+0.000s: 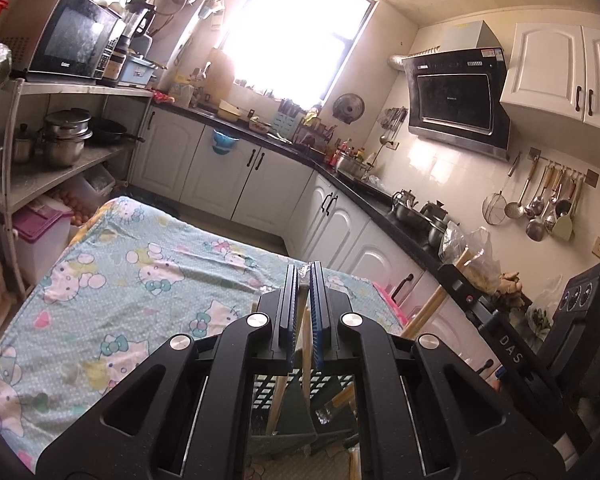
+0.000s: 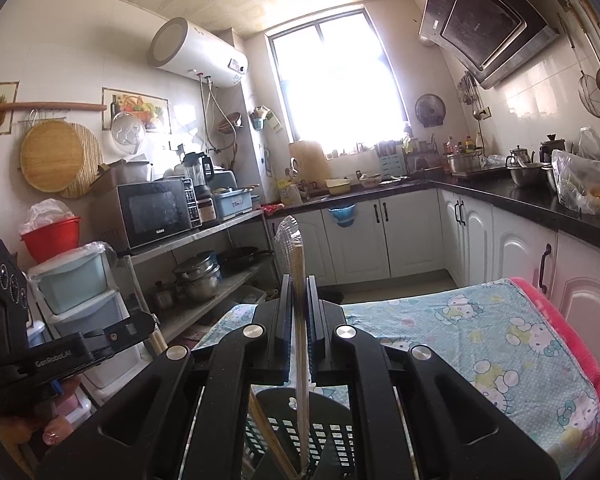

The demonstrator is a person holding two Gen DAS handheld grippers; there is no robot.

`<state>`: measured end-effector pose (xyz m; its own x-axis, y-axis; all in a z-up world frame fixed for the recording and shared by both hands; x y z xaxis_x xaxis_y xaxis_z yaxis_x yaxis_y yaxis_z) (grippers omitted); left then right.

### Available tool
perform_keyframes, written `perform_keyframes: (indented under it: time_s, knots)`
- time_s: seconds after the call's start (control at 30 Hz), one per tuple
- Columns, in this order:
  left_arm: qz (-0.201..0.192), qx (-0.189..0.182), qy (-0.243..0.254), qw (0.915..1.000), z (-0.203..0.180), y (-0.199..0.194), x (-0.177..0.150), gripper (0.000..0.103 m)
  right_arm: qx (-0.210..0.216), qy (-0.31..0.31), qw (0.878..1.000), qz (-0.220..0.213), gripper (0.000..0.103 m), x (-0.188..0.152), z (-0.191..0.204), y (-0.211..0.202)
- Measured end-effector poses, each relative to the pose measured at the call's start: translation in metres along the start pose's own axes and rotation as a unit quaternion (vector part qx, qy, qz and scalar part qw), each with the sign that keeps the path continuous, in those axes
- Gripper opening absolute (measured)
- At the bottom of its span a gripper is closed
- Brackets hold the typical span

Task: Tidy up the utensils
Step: 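Open the right tool over the basket while the left tool releases its chopstick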

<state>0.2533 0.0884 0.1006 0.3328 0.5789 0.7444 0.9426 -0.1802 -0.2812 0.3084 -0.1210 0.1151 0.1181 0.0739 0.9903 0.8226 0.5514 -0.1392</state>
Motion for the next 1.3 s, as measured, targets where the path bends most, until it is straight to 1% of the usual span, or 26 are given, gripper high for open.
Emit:
perform_keyframes:
  time_s: [0.37, 0.57, 0.6, 0.67, 0.8, 0.93, 1.07, 1.3]
  knots:
    - [0.016, 0.006, 0.0, 0.9999, 0.008, 0.005, -0.018, 0.004, -0.011, -0.018, 1.0, 0.003, 0.007, -0.019, 0.004, 0.007]
    - [0.023, 0.012, -0.004, 0.9996, 0.015, 0.006, -0.025, 0.004, -0.013, -0.009, 1.0, 0.014, 0.007, -0.028, 0.003, 0.007]
    - [0.024, 0.013, -0.005, 0.9996, 0.016, 0.006, -0.026, 0.004, -0.013, -0.008, 1.0, 0.016, 0.008, -0.03, 0.003, 0.006]
    - [0.025, 0.014, -0.007, 0.9996, 0.018, 0.006, -0.028, 0.004, -0.014, -0.006, 1.0, 0.019, 0.014, -0.033, 0.002, 0.005]
    - [0.026, 0.016, -0.01, 0.9995, 0.021, 0.003, -0.03, 0.004, -0.019, 0.002, 1.0, 0.024, 0.016, -0.039, -0.001, 0.0]
    - [0.027, 0.018, -0.012, 0.9994, 0.022, -0.001, -0.031, 0.004, -0.023, 0.012, 0.999, 0.029, 0.025, -0.043, -0.005, -0.007]
    - [0.029, 0.022, -0.015, 0.9992, 0.025, -0.003, -0.033, 0.004, -0.025, 0.021, 0.999, 0.039, 0.032, -0.047, -0.006, -0.014]
    - [0.036, 0.026, -0.028, 0.9986, 0.033, -0.007, -0.037, 0.004, -0.03, 0.035, 0.997, 0.054, 0.036, -0.055, -0.011, -0.027]
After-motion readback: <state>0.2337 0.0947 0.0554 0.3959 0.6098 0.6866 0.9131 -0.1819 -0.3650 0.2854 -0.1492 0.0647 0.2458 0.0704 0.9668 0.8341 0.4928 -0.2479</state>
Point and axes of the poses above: each gripper's, at about its wrist camera, not at the fingertips, and y roughly the way its jaws point, z to its left, x to its top, the point moved 4 cm from there along y, roughly the way its jaws point, and after that the axes turned 13 degrees about -y, right-handed, at the moved point
